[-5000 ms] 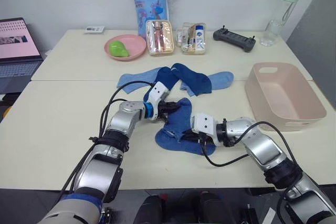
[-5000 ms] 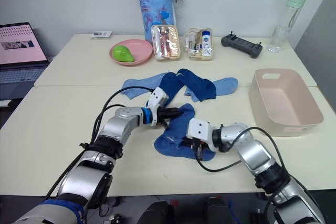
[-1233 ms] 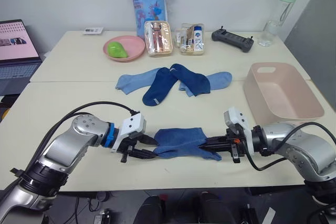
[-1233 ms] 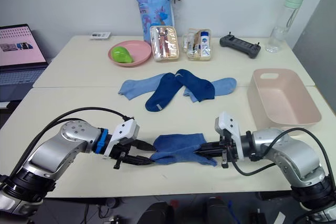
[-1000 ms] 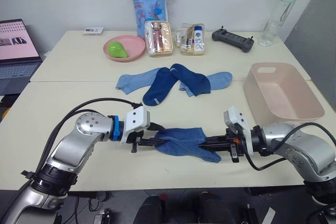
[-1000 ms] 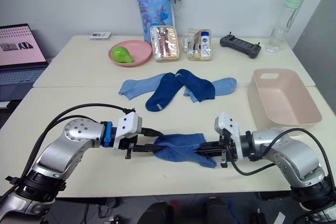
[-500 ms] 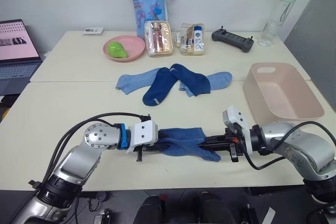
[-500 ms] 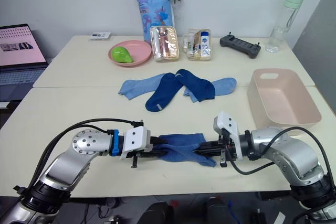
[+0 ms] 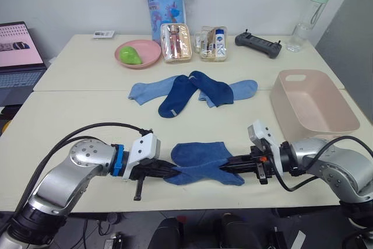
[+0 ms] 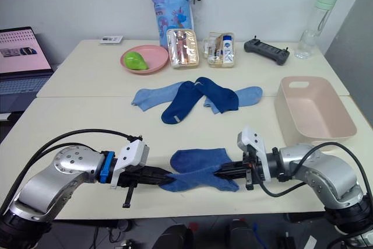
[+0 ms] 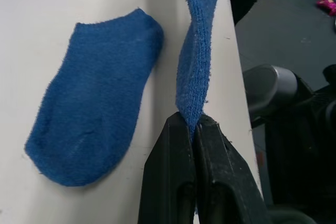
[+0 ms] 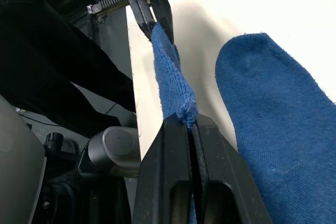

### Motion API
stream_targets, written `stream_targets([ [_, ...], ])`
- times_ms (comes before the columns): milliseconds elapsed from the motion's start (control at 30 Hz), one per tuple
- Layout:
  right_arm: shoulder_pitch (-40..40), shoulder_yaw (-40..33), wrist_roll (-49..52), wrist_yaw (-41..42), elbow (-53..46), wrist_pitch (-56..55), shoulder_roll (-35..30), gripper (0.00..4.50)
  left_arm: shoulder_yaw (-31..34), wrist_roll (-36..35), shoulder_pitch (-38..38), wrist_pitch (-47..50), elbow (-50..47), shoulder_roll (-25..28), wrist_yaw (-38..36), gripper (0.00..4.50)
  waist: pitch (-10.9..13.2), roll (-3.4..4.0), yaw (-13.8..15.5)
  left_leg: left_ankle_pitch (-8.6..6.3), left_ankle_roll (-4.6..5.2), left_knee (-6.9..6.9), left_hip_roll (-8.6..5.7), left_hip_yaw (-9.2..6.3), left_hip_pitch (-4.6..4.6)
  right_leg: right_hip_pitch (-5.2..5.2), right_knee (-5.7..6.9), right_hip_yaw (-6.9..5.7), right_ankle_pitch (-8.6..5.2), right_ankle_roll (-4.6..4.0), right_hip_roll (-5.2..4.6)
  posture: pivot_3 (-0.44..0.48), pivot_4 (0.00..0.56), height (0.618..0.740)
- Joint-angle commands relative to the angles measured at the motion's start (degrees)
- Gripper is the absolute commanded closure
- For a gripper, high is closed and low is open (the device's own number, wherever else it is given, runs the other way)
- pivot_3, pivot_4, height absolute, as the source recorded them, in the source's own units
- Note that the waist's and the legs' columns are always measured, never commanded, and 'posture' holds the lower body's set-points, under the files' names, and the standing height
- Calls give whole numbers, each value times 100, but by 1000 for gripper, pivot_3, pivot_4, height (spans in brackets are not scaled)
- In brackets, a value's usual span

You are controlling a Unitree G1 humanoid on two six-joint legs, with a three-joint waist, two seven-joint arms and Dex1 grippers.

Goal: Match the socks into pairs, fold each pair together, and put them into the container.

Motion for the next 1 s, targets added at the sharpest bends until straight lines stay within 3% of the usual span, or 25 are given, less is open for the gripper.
stream_targets([
  [33, -286, 100, -407, -212, 454, -394, 218, 4500, -219, 373, -479, -176, 554, -223, 163, 4493, -1, -6, 4, 0, 0, 0, -1, -1, -1, 0, 0, -2, 0, 0, 0, 0, 150, 740],
  [333, -886, 593, -1452, -37, 1872, -1287, 461, 4500, -815, 1148, -1676, -452, 1873, -489, -134, 4493, -1, -5, -8, 0, 0, 0, 0, 7, -7, -10, 1, 3, 0, 0, 2, 0, 150, 740],
  [800, -817, 664, -1827, 56, 2138, -1503, 687, 4500, -1269, 1856, -2216, -961, 2848, -961, -260, 4493, -1, -5, -9, 0, 0, 3, -1, 6, -6, -10, 3, 3, 0, 0, 2, 0, 150, 740],
  [833, -814, 647, -1843, 33, 2143, -1507, 705, 4500, -1238, 1877, -2231, -1018, 2887, -1007, -231, 4285, -1, -5, -9, 0, 0, 3, -1, 6, -6, -10, 3, 3, 0, 0, 2, 0, 150, 740],
  [933, -794, 582, -1826, 58, 2127, -1517, 711, 3779, -1093, 1880, -2284, -1072, 2966, -1117, -107, 3557, -1, -5, -8, 0, 0, 3, -1, 4, -7, -10, 3, 3, 0, 0, 2, 0, 150, 740],
  [1000, -794, 467, -1843, -2, 2130, -1585, 715, 3073, -969, 1834, -2249, -1059, 2877, -1120, -34, 2909, -1, -5, -9, 0, 0, 3, -1, 5, -7, -10, 3, 4, 0, 0, 2, 0, 150, 740],
])
